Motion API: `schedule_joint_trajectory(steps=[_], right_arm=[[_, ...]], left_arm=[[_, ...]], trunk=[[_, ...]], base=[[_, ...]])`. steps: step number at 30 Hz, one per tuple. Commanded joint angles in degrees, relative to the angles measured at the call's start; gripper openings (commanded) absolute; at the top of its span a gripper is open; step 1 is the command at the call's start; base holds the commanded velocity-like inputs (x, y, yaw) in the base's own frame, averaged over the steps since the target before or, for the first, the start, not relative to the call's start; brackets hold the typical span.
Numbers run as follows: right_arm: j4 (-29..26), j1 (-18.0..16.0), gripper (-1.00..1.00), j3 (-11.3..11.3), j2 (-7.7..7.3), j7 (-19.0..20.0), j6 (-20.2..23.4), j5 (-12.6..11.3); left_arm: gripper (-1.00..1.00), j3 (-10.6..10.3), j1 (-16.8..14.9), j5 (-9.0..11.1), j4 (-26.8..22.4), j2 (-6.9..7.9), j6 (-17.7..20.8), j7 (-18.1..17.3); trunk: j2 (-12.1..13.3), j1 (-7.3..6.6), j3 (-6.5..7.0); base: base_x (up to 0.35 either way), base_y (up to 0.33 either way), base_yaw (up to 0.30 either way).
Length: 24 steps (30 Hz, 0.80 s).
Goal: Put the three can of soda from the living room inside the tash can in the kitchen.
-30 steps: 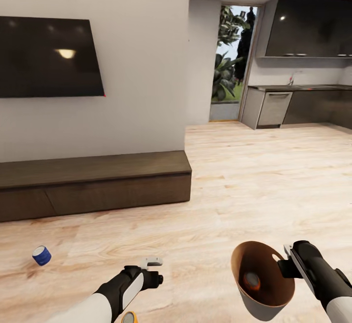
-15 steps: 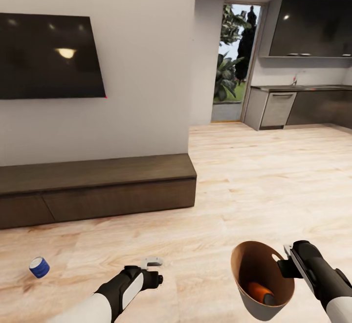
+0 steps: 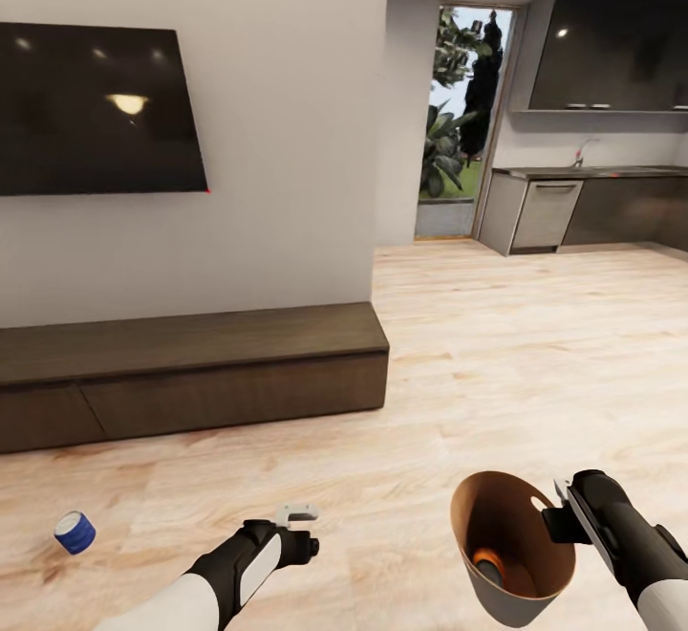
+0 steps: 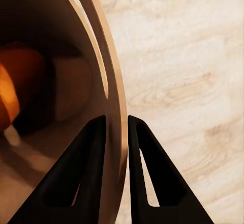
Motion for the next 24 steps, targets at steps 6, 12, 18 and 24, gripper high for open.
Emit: schedule_joint_trajectory(steps=[6,12,18,24], right_arm=[[0.0,0.0,-1.0,0.0,0.01,0.1,0.0,-0.1],[0.0,0.0,-1.0,-0.1,0.01,0.1,0.0,-0.1],[-0.1,0.0,-1.0,-0.1,0.06,0.1,-0.1,0.0],[0.0,0.0,-1.0,-0.1,0.05,0.1,-0.1,-0.1]], left_arm=[[1.0,0.0,0.0,0.0,-0.1,-0.03,0.0,-0.2],[1.0,0.0,0.0,0.0,-0.1,-0.04,0.0,0.0],[1.0,0.0,0.1,0.0,-0.2,-0.04,-0.1,-0.1],[1.0,0.0,0.1,0.1,-0.2,-0.04,0.0,-0.2]], trunk=[[0.0,0.0,0.01],[0.0,0.0,0.01],[0.0,0.0,0.01],[0.0,0.0,0.01]], base=[[0.035,-0.135,0.0],[0.036,0.001,0.0],[0.095,0.071,0.0],[0.014,0.01,0.0]])
